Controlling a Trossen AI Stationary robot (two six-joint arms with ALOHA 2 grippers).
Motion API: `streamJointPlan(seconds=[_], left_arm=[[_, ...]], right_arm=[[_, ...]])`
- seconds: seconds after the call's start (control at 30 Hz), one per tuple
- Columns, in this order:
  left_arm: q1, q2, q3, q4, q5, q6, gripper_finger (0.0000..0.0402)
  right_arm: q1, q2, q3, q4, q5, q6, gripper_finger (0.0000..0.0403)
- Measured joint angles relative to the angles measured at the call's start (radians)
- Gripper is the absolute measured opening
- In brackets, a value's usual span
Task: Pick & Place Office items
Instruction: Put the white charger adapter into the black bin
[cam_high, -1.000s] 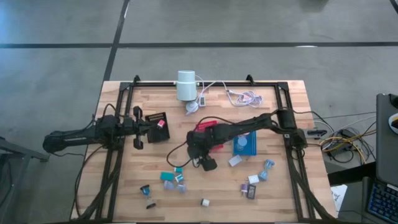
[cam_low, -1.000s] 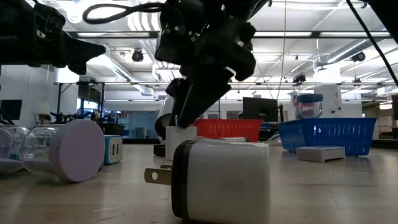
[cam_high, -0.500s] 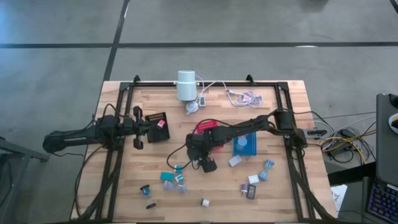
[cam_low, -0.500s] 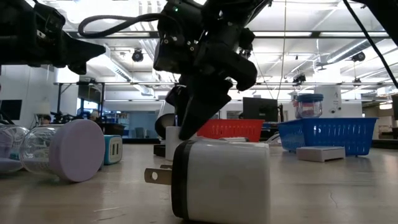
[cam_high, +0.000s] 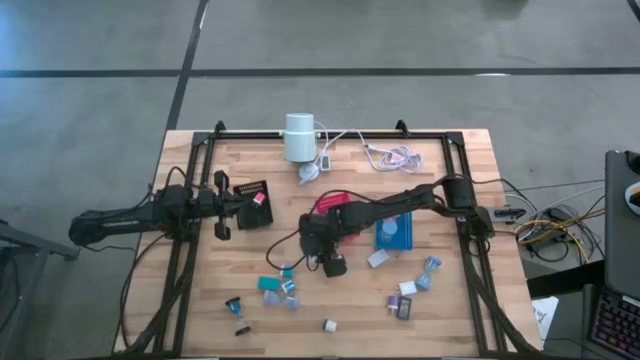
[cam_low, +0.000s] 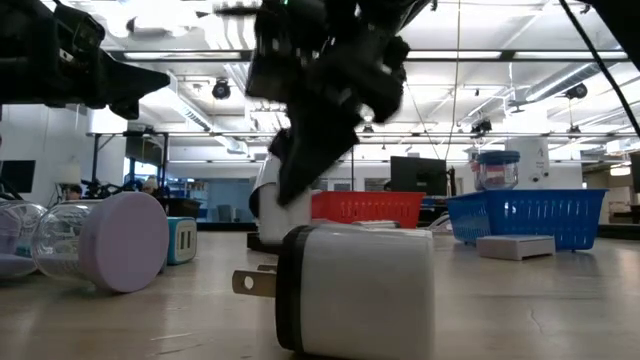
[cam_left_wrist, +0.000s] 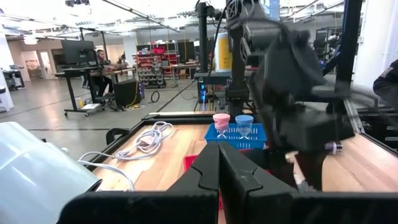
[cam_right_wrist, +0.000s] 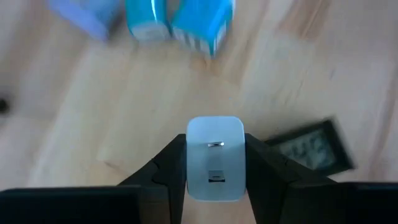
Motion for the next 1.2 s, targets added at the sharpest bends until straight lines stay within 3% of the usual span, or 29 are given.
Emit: streamJointPlan(seconds=[0.37,0.5,0.63,0.8,0.97,1.1,1.2], left_arm=[[0.000,0.000,0.000,-0.032,0.000,0.003,0.0003],[0.000,0.002,0.000,-0.031,0.000,0.005,0.0003],[0.000,0.004,0.000,-0.030,-0.001,0.005,0.0003],[0.000,0.005,0.000,-0.030,-0.002,0.005,0.0003],[0.000,0.006,0.000,-0.030,-0.002,0.017,0.0003],[0.000,0.006,0.000,-0.030,-0.002,0.021,0.0003],[0.000,0.006,0.000,-0.030,-0.002,0.021,0.0003]], right_arm=[[-0.002,-0.137,-0.022,0.203,-0.160,0.014,0.0116],[-0.010,-0.246,-0.104,0.392,-0.259,0.050,0.0116],[-0.019,-0.394,-0.235,0.555,-0.260,0.080,0.0116],[-0.019,-0.619,-0.451,0.759,-0.158,0.122,0.0116],[-0.020,-0.865,-0.670,0.811,-0.017,0.102,0.0116],[-0.019,-1.042,-0.862,0.979,-0.011,0.104,0.0116],[-0.019,-1.158,-0.996,1.060,0.059,0.113,0.0116]])
